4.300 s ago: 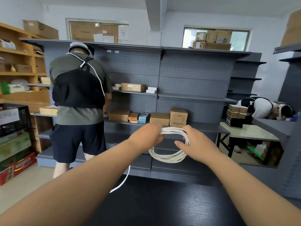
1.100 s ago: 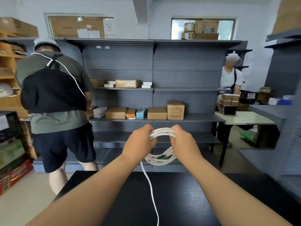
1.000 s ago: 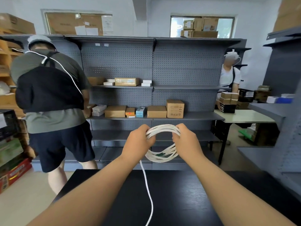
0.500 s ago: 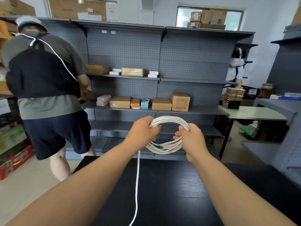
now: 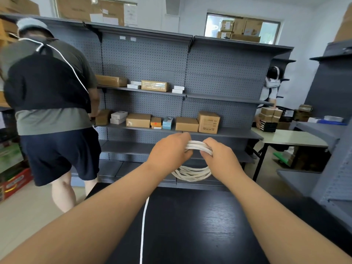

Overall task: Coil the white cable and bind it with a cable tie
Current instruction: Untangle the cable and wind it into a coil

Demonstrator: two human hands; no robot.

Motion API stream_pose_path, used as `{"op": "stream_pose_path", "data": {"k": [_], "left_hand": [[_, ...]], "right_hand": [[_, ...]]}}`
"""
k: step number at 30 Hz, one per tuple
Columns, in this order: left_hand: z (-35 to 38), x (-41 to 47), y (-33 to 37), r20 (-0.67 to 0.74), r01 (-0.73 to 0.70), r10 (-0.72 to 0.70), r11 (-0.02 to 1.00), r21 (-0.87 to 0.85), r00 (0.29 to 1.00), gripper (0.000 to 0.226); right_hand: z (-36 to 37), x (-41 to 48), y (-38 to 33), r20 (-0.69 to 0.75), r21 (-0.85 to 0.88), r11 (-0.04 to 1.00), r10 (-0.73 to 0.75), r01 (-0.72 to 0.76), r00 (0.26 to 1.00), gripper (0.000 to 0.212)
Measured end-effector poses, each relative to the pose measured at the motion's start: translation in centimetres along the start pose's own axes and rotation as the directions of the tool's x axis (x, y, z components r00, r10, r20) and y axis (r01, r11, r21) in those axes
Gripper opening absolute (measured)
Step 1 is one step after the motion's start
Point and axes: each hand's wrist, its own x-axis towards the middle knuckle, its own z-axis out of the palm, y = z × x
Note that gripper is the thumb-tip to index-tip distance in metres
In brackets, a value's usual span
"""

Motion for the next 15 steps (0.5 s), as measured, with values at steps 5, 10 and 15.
{"op": "stream_pose_path", "data": {"k": [5,10,15], "left_hand": [[0.9,-0.6,-0.6,0.000,0.112,-0.114,0.977,-0.181,0.994,0.013],[1.4,-0.7,-1.4,0.036,0.282,-0.288,0.895,-0.347,0.957,0.004],[1.3,-0.5,-1.5,0.053,0.313,-0.317,0.872,-0.377,0.947,0.008]], "right_hand": [[0.3,0.1,0.7,-0.019,0.131,0.983,0.134,-0.130,0.991,0.012],[0.5,0.3,1.1,0.021,0.395,0.871,0.308,-0.291,0.951,0.018],[0.9,0.6,1.2,0.124,0.573,0.696,0.449,-0.433,0.885,0.019]]}}
